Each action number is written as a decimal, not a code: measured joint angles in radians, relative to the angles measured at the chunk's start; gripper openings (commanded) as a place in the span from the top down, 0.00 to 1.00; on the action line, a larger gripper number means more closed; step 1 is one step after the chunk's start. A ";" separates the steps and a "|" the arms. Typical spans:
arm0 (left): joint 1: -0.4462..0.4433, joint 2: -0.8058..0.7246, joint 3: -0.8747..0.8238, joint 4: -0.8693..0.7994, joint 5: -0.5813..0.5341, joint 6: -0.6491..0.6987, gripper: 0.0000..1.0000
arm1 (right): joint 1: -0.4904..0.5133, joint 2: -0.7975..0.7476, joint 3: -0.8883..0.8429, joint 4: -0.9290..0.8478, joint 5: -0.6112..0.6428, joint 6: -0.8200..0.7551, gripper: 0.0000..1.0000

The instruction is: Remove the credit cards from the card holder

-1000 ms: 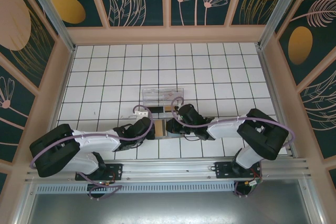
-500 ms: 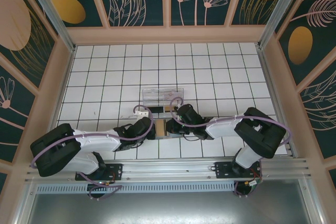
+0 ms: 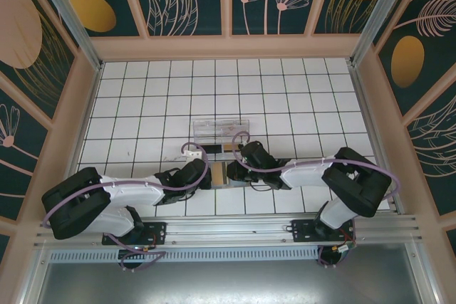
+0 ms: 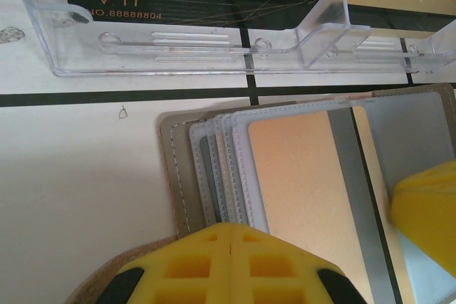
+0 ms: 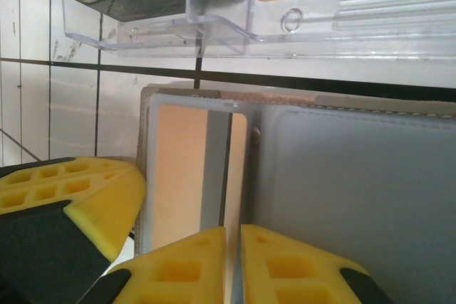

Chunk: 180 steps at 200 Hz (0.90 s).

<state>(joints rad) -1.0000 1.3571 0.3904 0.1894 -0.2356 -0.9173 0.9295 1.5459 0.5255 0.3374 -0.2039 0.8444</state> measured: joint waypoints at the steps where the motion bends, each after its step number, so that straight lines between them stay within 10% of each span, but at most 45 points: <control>1: 0.000 0.000 0.000 0.000 0.000 0.000 1.00 | 0.000 0.000 0.000 0.000 0.000 0.000 0.84; 82: 0.000 0.002 0.000 0.002 0.004 0.000 1.00 | 0.000 0.028 0.005 0.031 -0.022 0.001 0.79; 180: 0.000 0.015 0.000 0.025 0.012 0.000 1.00 | -0.015 0.021 -0.009 0.041 -0.030 0.007 1.00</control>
<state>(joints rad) -1.0000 1.3724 0.3908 0.2142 -0.2237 -0.9176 0.9146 1.5665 0.5167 0.3786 -0.2340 0.8516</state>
